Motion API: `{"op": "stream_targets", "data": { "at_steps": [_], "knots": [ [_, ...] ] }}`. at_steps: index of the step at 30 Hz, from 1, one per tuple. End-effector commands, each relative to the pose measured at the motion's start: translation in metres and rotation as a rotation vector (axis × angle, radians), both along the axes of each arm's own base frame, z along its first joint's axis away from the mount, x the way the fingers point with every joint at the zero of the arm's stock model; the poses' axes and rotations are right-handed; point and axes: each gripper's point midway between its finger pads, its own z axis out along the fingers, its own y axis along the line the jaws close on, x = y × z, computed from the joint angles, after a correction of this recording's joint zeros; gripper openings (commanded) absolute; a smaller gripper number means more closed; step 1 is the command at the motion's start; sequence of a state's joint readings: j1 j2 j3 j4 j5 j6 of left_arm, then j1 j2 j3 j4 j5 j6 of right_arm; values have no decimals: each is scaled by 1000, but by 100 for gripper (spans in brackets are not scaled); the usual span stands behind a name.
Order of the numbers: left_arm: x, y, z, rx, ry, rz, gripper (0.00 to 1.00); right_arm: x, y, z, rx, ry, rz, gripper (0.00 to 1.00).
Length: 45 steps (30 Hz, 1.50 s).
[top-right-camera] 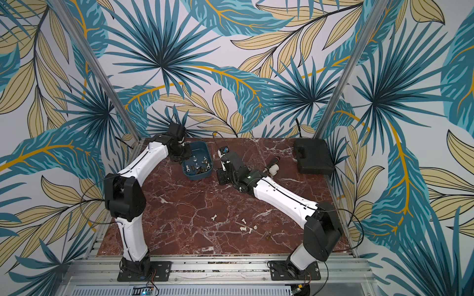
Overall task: Put the chess pieces into the storage box
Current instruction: Place the chess piece in the storage box.
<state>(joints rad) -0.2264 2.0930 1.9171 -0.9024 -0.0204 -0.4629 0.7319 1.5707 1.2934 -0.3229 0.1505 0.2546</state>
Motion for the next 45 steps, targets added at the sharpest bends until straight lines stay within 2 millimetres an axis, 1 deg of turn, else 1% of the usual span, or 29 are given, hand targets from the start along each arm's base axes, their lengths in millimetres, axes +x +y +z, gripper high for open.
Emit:
{"op": "stream_targets", "data": {
  "at_steps": [1,5,8,9,11,13,16,17,18,20,22,25,26,27,30,32,34,36,38,40,43,45],
  "knots": [
    [16,9,-15,100,29,-39,0,-12,-17,-9,-48,30,-22,32],
    [42,12,-36,165,22,-60,0,-14,-23,-11,-69,27,-32,32],
    [55,16,-43,205,3,-59,0,-14,-21,-12,-64,35,-25,32],
    [59,17,-42,215,-13,-57,0,-14,-20,-13,-62,37,-23,32],
    [65,22,-60,252,-10,-49,1,-14,-18,-14,-57,41,-19,32],
    [69,27,-66,285,-13,-43,2,-13,-16,-16,-53,45,-16,32],
    [72,33,-72,294,-7,-29,7,-14,-16,-17,-55,55,-17,32],
    [73,32,-73,285,-6,-29,12,-14,-17,-17,-54,55,-18,33],
    [73,31,-73,276,-4,-28,19,-15,-17,-16,-53,56,-18,35],
    [74,29,-67,256,-11,-25,29,-19,-17,-14,-52,61,-6,35],
    [75,28,-55,239,-29,-19,32,-25,-16,-13,-50,69,27,35],
    [75,23,-28,201,-71,-19,34,-39,-13,-12,-43,90,102,36],
    [73,22,-6,186,-105,-17,34,-49,-7,-13,-35,108,163,35],
    [71,21,6,177,-121,-16,34,-58,-2,-14,-27,126,222,36],
    [58,17,49,129,-166,-25,34,-93,15,-26,-64,159,413,36],
    [41,13,75,91,-186,-32,34,-121,28,-43,-139,171,544,37],
    [24,11,92,63,-195,-47,34,-137,36,-62,-203,189,628,38],
    [3,14,105,54,-204,-50,34,-146,42,-80,-256,211,683,38],
    [-21,19,112,52,-209,-49,34,-150,48,-99,-301,227,723,38],
    [-43,24,113,56,-206,-48,34,-148,53,-111,-320,244,733,38],
    [-72,35,109,80,-191,-35,34,-148,60,-128,-326,268,751,41],
    [-86,42,104,96,-180,-28,34,-149,61,-138,-340,283,753,41]
  ]
}}
